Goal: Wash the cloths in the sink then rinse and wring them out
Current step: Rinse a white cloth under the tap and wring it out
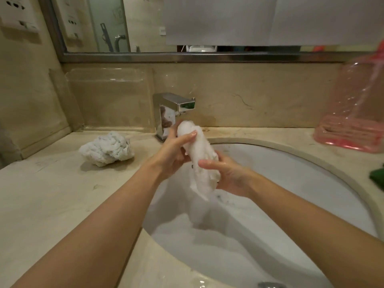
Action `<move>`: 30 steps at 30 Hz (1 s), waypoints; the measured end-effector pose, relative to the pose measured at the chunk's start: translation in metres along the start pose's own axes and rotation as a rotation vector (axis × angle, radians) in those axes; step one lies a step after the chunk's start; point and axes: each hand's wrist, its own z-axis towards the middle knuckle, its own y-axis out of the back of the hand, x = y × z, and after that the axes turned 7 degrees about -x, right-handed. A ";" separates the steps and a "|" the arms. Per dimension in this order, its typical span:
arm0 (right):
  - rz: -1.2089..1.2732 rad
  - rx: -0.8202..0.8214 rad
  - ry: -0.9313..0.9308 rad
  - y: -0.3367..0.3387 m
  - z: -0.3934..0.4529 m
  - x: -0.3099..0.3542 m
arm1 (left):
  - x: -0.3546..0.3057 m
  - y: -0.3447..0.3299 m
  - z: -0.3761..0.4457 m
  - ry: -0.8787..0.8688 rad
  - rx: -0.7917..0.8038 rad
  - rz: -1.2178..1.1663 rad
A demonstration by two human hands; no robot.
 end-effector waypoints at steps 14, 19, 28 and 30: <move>0.055 0.584 -0.289 0.064 -0.021 0.022 | 0.022 -0.018 -0.010 -0.719 0.135 1.370; -0.009 0.819 -0.355 0.074 -0.020 0.028 | 0.025 -0.026 0.000 -1.343 -0.014 1.362; -0.977 -0.138 0.008 0.080 -0.035 0.054 | 0.035 -0.063 -0.007 -0.603 -0.034 1.648; -1.258 -0.326 0.149 0.073 -0.034 0.054 | 0.038 -0.073 -0.002 -0.459 -0.042 1.559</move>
